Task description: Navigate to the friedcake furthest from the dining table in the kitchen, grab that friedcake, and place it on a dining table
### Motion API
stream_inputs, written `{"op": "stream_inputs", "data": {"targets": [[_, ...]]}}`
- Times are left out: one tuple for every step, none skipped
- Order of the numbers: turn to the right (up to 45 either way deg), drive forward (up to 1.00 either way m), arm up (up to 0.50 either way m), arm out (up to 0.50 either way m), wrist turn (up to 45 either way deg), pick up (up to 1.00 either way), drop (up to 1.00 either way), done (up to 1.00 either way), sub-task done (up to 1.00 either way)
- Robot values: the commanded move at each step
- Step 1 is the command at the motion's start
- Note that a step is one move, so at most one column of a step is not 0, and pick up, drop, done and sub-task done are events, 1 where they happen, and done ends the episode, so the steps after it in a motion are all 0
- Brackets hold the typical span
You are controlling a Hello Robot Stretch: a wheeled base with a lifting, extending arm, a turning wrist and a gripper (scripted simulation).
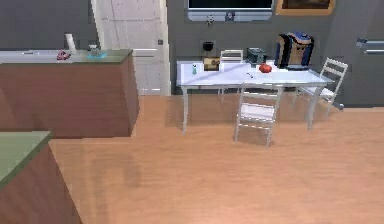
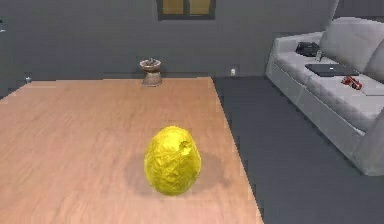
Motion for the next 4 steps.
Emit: {"op": "stream_inputs", "data": {"targets": [[0.0,0.85,0.0,0.0,0.0,0.0,0.0,0.0,0.0],[-30.0,0.0,0.0,0.0,0.0,0.0,0.0,0.0,0.0],[0.0,0.35,0.0,0.0,0.0,0.0,0.0,0.0,0.0],[-45.0,0.0,0.0,0.0,0.0,0.0,0.0,0.0,0.0]]}}
